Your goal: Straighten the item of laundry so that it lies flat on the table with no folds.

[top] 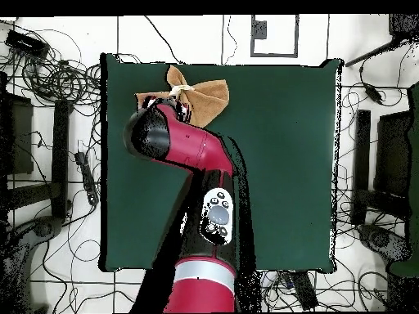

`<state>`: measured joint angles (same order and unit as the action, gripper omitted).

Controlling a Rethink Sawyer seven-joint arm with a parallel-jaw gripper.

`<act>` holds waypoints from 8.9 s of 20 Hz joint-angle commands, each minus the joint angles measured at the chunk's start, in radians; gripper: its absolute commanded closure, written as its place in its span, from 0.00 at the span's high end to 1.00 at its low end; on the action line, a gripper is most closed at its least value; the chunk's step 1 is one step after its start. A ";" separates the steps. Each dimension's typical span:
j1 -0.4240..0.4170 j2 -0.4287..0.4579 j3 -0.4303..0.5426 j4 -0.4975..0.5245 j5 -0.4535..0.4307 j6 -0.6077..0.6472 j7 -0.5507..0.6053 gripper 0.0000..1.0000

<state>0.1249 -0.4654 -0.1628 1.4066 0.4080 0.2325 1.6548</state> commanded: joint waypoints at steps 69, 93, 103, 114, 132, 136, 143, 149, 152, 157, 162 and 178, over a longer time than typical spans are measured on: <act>-0.032 0.066 -0.021 0.044 -0.097 0.079 0.147 0.00; -0.050 0.073 0.002 0.033 -0.110 0.109 0.159 0.00; -0.030 0.087 -0.032 -0.018 -0.106 0.271 0.153 1.00; -0.043 0.125 -0.016 -0.074 -0.102 0.300 0.146 1.00; -0.103 0.295 0.072 -0.212 -0.109 0.143 0.118 1.00; -0.108 0.298 0.079 -0.211 -0.118 0.131 0.120 1.00; -0.111 0.294 0.086 -0.198 -0.125 0.115 0.122 1.00; -0.115 0.286 0.093 -0.180 -0.133 0.098 0.122 1.00; -0.117 0.283 0.094 -0.175 -0.134 0.091 0.122 1.00; -0.116 0.282 0.093 -0.175 -0.134 0.094 0.122 1.00; -0.145 0.263 0.100 -0.165 -0.156 0.101 0.080 1.00; -0.219 0.237 0.152 -0.162 -0.242 0.116 0.060 1.00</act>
<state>-0.0860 -0.2385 -0.1186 1.1860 0.2137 0.3615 1.6559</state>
